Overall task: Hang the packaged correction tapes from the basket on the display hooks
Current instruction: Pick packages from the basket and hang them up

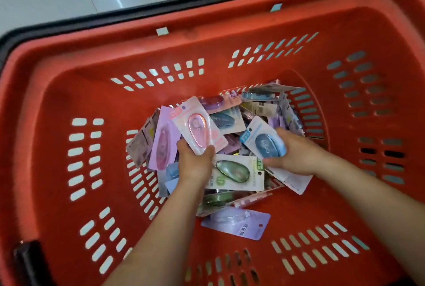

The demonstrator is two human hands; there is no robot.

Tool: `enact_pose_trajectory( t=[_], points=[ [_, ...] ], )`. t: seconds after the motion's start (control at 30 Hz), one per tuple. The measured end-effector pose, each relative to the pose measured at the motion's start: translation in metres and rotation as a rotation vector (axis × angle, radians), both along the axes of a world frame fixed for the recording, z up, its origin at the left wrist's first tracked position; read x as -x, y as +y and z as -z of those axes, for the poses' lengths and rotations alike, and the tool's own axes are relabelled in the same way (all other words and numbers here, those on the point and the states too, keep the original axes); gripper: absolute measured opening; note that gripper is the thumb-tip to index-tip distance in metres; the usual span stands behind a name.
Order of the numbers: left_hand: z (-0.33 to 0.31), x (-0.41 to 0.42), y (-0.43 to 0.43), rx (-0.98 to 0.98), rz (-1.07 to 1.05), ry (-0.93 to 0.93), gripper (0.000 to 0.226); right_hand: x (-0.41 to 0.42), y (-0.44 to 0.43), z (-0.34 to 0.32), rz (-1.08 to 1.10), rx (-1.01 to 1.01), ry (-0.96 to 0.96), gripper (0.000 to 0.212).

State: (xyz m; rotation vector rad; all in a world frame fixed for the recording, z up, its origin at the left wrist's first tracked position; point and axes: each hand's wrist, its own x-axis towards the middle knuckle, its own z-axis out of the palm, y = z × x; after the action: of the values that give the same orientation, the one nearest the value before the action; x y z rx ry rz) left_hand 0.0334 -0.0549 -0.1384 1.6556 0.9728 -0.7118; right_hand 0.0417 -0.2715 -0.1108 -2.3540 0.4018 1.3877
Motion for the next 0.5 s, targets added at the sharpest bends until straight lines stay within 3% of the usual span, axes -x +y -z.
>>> enact_pose_trajectory(
  t=[0.13,0.2,0.27,0.33,0.4,0.5],
  points=[
    [-0.014,0.007,0.005,0.043,-0.174,-0.028,0.021,-0.006,-0.022,-0.04,0.351,-0.129,-0.118,0.051],
    [-0.023,0.012,0.009,0.055,-0.255,0.022,0.026,-0.005,-0.022,-0.06,0.546,-0.272,-0.17,0.071],
    [-0.031,0.017,0.014,0.024,-0.278,0.057,0.028,-0.001,-0.017,-0.069,0.526,-0.324,-0.191,0.085],
    [-0.04,0.019,0.018,0.02,-0.28,0.055,0.02,0.007,-0.004,-0.064,0.452,-0.313,-0.237,0.06],
    [-0.047,0.02,0.023,-0.008,-0.241,0.017,0.015,0.015,0.017,-0.056,0.543,-0.28,-0.292,0.035],
    [-0.051,0.029,0.025,-0.069,-0.07,-0.134,0.026,0.025,0.054,-0.046,0.713,-0.247,-0.354,0.04]
  ],
)
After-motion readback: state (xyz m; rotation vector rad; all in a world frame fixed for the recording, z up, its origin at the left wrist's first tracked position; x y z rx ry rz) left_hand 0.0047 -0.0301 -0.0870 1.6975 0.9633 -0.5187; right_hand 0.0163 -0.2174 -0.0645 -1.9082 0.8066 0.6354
